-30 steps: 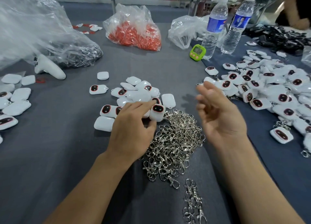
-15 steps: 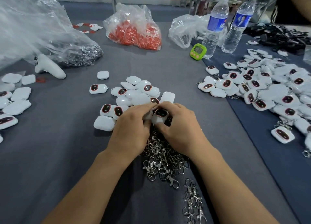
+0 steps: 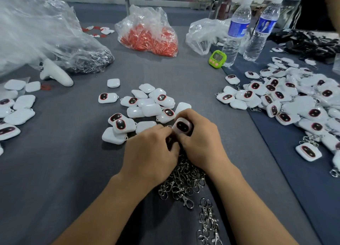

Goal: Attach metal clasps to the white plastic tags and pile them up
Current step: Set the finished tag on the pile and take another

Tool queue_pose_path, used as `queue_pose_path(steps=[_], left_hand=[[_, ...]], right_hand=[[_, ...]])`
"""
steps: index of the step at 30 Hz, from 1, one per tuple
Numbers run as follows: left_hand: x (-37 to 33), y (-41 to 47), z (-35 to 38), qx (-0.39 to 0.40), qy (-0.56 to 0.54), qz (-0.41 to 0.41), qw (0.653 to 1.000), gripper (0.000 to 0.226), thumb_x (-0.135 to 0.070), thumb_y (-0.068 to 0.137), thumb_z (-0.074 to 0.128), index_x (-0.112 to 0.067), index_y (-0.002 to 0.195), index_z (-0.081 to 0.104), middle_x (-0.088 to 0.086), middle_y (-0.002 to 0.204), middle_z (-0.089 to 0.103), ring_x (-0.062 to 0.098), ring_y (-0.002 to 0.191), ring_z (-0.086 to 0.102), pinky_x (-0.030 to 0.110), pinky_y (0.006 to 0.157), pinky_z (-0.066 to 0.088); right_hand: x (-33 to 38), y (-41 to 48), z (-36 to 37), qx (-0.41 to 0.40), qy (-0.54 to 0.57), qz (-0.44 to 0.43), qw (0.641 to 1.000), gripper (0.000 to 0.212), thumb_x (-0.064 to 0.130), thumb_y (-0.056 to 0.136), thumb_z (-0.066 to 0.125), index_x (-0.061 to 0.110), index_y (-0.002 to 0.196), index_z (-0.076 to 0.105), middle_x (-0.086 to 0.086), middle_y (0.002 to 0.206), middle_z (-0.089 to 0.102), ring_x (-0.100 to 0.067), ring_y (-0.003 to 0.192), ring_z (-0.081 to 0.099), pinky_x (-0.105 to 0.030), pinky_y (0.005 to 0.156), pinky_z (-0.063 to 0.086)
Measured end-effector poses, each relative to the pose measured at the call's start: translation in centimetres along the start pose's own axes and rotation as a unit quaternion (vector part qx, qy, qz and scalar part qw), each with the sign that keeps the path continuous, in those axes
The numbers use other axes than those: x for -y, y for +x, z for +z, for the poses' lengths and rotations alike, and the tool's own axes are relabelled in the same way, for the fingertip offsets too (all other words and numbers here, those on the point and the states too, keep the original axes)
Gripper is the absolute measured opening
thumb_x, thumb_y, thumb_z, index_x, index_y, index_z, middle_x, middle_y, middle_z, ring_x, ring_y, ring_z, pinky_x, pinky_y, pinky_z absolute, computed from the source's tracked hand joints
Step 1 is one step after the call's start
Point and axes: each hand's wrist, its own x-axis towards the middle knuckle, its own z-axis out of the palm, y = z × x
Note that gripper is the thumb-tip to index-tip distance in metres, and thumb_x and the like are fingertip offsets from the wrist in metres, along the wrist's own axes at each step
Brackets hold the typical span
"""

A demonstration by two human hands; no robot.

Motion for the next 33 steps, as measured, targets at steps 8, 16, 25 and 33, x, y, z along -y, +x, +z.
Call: queue_pose_path(steps=[8, 16, 25, 33], left_hand=[[1.0, 0.3, -0.3, 0.097, -0.119, 0.002, 0.988, 0.030, -0.049, 0.081, 0.073, -0.040, 0.110, 0.072, -0.022, 0.099, 0.062, 0.001, 0.089, 0.057, 0.029, 0.080, 0.050], [0.9, -0.1, -0.4, 0.005, -0.169, -0.024, 0.985, 0.010, -0.037, 0.081, 0.077, -0.036, 0.091, 0.078, -0.018, 0.084, 0.071, 0.006, 0.077, 0.065, 0.035, 0.072, 0.054], [1.5, 0.7, -0.9, -0.029, -0.328, -0.155, 0.932, 0.017, -0.017, 0.083, 0.082, -0.034, 0.080, 0.080, -0.027, 0.068, 0.072, -0.006, 0.067, 0.069, 0.005, 0.059, 0.048], [1.6, 1.1, -0.6, -0.030, -0.411, -0.180, 0.893, 0.026, -0.010, 0.080, 0.083, -0.035, 0.074, 0.079, -0.013, 0.073, 0.076, 0.004, 0.069, 0.073, 0.017, 0.068, 0.056]], right_hand=[[-0.1, 0.4, -0.4, -0.083, 0.111, 0.023, 0.990, 0.020, 0.018, 0.086, 0.073, 0.029, 0.085, 0.057, 0.020, 0.077, 0.068, -0.003, 0.063, 0.057, -0.012, 0.056, 0.041], [0.0, 0.4, -1.1, -0.115, 0.173, 0.075, 0.975, 0.018, 0.032, 0.071, 0.072, 0.039, 0.087, 0.077, 0.003, 0.070, 0.073, -0.023, 0.064, 0.069, -0.042, 0.065, 0.059], [0.6, -0.1, -0.7, -0.054, 0.315, 0.070, 0.945, 0.026, 0.005, 0.071, 0.068, 0.021, 0.088, 0.057, -0.007, 0.088, 0.077, -0.024, 0.061, 0.069, -0.051, 0.060, 0.060], [0.8, -0.3, -0.4, -0.036, 0.169, 0.034, 0.984, 0.009, 0.032, 0.069, 0.078, 0.036, 0.077, 0.079, 0.011, 0.069, 0.074, -0.010, 0.062, 0.067, -0.023, 0.059, 0.054]])
